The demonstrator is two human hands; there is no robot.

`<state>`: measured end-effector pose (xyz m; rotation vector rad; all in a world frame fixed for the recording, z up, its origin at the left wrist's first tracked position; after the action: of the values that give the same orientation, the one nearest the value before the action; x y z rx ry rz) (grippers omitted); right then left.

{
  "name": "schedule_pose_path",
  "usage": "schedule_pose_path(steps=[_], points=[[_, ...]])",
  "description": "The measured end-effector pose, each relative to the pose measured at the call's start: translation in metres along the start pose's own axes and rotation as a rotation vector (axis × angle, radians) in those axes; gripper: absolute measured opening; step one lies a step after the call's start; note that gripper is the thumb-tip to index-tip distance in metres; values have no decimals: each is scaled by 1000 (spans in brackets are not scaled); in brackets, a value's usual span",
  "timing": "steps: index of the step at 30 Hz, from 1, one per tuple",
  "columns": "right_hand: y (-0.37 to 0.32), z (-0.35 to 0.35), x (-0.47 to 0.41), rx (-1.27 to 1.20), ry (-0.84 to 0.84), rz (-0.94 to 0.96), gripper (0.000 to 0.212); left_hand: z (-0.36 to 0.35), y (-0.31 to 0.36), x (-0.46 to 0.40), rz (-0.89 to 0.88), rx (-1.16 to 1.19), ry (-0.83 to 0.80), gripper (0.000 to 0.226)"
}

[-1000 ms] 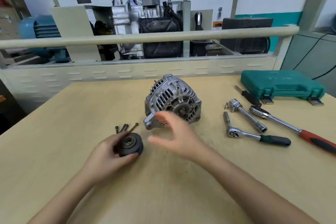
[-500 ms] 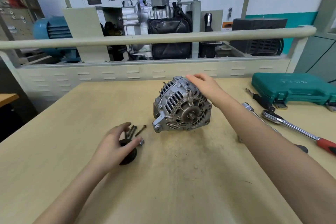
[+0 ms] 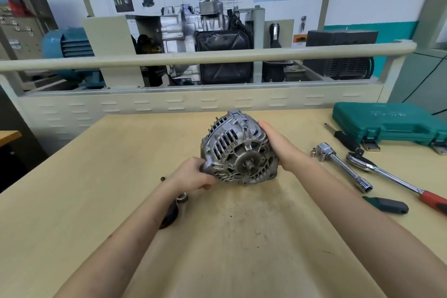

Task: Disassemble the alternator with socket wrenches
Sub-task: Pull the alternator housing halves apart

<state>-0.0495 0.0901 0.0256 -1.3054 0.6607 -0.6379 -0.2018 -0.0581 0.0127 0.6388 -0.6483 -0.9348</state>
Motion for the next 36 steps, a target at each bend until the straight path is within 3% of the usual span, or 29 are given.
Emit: schedule_pose_path(steps=[4, 8, 10, 12, 16, 20, 24, 26, 29, 33, 36], points=[[15, -1, 13, -181, 103, -131, 45, 33, 28, 10, -69, -31, -83, 10], [12, 3, 22, 4, 125, -112, 62, 47, 67, 8, -94, -192, -38, 18], [17, 7, 27, 45, 144, -125, 53, 46, 80, 3, -147, -207, 26, 18], [23, 12, 33, 16, 148, -148, 44, 45, 87, -3, -178, -159, 123, 20], [15, 28, 41, 144, 31, -183, 55, 44, 76, -11, -166, -33, 322, 37], [-12, 40, 15, 236, 126, -38, 67, 29, 47, -11, -150, 354, 460, 34], [-34, 18, -17, 105, 50, -55, 63, 23, 38, -15, -188, 360, 542, 30], [-36, 5, -26, 42, -8, -69, 49, 19, 40, -19, -235, 326, 589, 34], [-26, 4, -26, -110, 79, -46, 25, 13, 53, -29, -289, 254, 675, 38], [4, 8, 0, -255, 348, 90, 23, 22, 83, -47, -343, 154, 624, 30], [22, 2, 40, -232, 371, 201, 32, 20, 101, -48, -451, 47, 571, 25]])
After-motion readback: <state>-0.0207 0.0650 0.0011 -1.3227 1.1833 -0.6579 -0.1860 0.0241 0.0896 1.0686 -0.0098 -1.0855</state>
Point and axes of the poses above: each hand's wrist, its own x-axis away from the middle knuckle, its own z-axis out of the back of the hand, y = z × x, the point moved 2 cm from there along -x, towards the middle knuckle, and after that the axes turned 10 degrees about z, right-handed, at the moved point
